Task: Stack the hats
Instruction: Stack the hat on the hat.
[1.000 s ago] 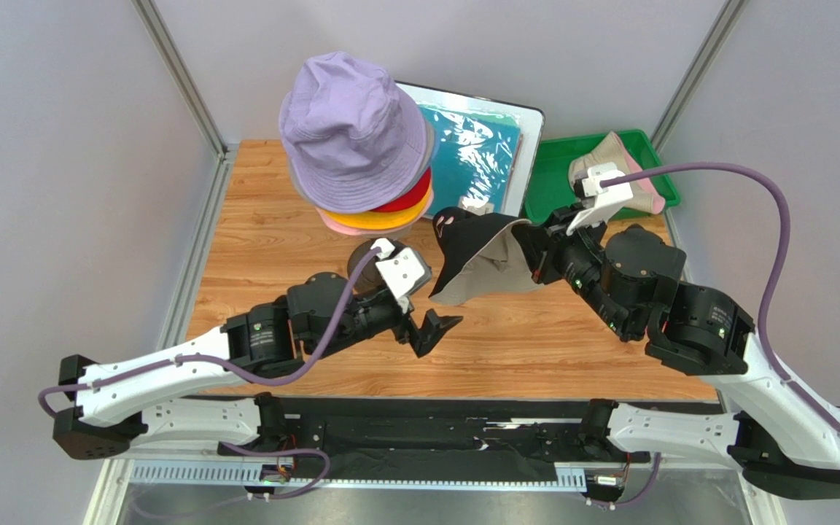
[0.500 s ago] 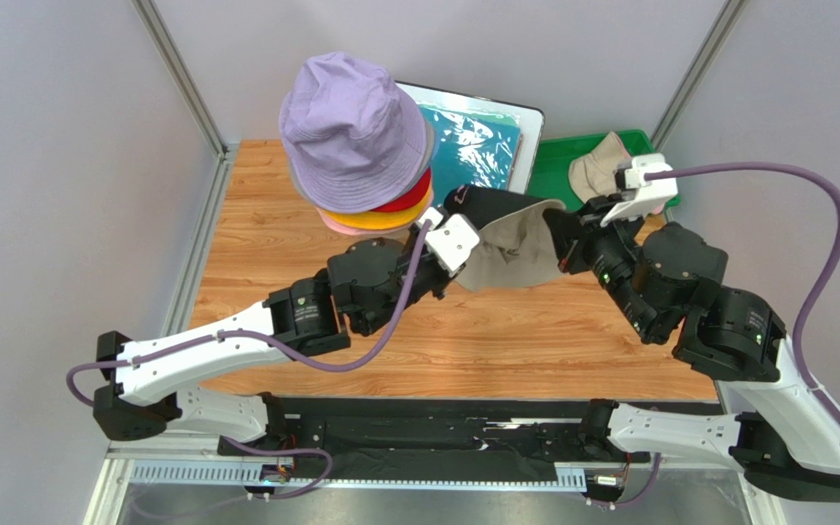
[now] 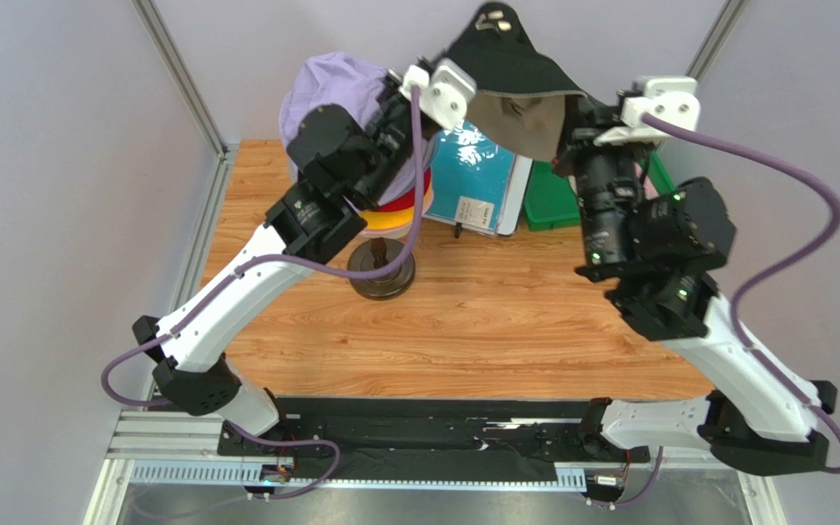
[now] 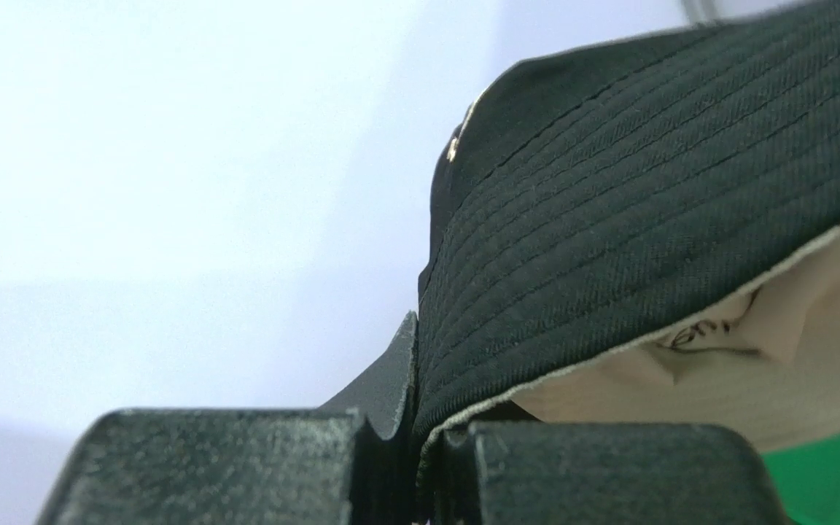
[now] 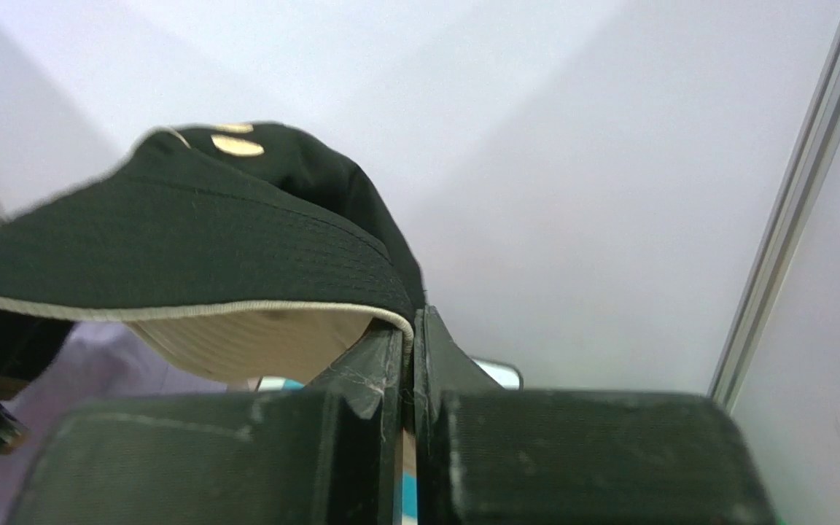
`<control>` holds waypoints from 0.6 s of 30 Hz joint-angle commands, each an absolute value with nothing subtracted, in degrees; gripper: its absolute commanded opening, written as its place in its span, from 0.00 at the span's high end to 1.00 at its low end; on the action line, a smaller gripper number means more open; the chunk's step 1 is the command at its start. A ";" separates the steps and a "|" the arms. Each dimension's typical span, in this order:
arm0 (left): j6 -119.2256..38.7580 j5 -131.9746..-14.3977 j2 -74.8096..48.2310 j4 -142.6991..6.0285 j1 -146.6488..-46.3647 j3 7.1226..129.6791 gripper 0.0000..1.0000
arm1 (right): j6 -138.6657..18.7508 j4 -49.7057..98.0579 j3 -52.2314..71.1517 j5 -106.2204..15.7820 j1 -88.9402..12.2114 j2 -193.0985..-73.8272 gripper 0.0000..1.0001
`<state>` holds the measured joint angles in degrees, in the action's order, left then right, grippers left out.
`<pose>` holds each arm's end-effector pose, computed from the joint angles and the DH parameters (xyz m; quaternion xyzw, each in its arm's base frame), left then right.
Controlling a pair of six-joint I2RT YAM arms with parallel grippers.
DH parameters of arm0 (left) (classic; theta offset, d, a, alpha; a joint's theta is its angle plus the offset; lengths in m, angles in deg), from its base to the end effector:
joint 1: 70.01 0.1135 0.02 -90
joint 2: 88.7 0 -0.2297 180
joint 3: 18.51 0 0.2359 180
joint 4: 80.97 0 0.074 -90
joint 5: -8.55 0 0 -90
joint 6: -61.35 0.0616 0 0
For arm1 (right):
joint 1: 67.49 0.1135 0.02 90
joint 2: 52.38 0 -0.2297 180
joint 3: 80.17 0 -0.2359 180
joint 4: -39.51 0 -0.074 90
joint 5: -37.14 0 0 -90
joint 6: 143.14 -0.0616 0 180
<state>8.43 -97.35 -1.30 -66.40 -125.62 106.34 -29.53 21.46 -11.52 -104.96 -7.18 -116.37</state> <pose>0.1945 -0.2542 0.5382 0.3166 0.4613 -0.0574 0.8268 0.1297 0.1293 0.5482 -0.0216 0.5909 0.0335 0.8058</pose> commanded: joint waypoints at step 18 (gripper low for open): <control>17.32 -89.09 -19.50 -101.54 -97.70 81.18 1.00 | -20.26 54.74 -4.39 -79.77 -11.94 -129.99 1.00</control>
